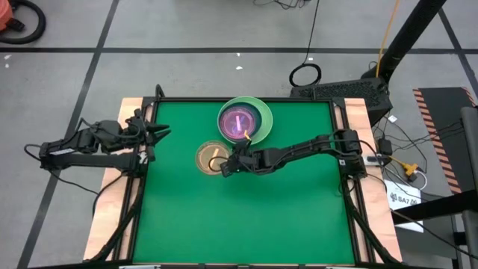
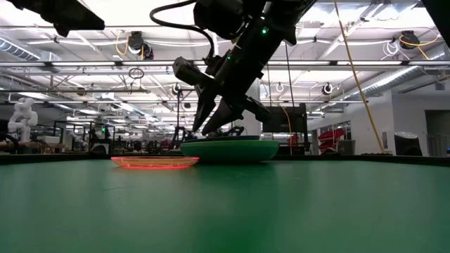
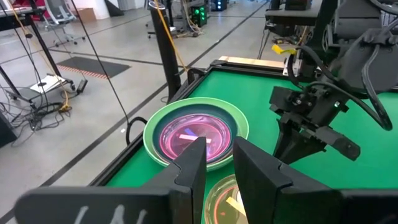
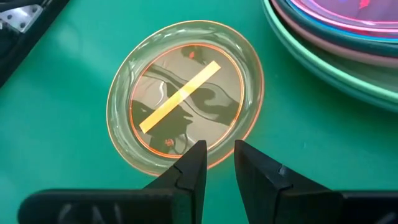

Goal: Stack plastic plates
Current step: Stack the orange transparent plate on the pink transparent plate

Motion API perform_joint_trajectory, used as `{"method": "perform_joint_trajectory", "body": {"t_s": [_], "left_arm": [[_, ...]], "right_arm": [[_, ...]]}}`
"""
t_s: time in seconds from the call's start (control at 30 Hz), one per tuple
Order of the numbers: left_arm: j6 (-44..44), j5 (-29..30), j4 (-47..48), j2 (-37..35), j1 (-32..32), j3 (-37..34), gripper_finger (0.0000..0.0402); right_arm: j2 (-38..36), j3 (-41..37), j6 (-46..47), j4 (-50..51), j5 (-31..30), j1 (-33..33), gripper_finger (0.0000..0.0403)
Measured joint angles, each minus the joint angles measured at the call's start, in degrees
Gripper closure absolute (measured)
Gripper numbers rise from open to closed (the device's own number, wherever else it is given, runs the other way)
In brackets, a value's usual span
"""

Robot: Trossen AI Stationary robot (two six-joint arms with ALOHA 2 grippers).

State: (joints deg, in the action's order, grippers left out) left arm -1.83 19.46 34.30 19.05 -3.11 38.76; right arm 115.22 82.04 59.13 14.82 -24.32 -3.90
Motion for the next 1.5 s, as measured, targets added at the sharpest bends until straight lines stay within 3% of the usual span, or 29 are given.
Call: {"method": "perform_joint_trajectory", "body": {"t_s": [0.37, 0.53, 0.63, 0.87, 1.03, 1.5], "left_arm": [[0.44, -0.02, 0.00, 0.00, 0.00, 0.00, 0.0314], [0.59, -0.02, 0.00, 0.00, 0.00, 0.00, 0.0314], [0.76, -0.02, 0.00, 0.00, 0.00, 0.00, 0.0314], [0.85, -0.04, 0.00, 0.00, 0.00, 0.00, 0.0314], [0.89, -0.04, 0.19, 0.00, 0.04, 0.00, 0.0314], [1.15, -0.04, 0.15, 0.02, 0.04, 0.00, 0.0314]], "right_arm": [[0.00, 0.00, -3.68, -0.02, 0.28, 0.02, 0.0342], [0.00, 0.00, 0.61, 0.01, 0.06, 0.02, 0.0360], [0.49, 0.00, 2.23, -0.15, 0.13, -0.08, 0.0338], [5.92, -0.04, 8.87, -2.04, -1.33, 0.07, 0.0247], [8.36, -0.01, 9.15, -7.07, -1.62, 0.31, 0.0221], [10.28, -0.01, 4.38, -12.02, -3.06, 1.26, 0.0271]]}}
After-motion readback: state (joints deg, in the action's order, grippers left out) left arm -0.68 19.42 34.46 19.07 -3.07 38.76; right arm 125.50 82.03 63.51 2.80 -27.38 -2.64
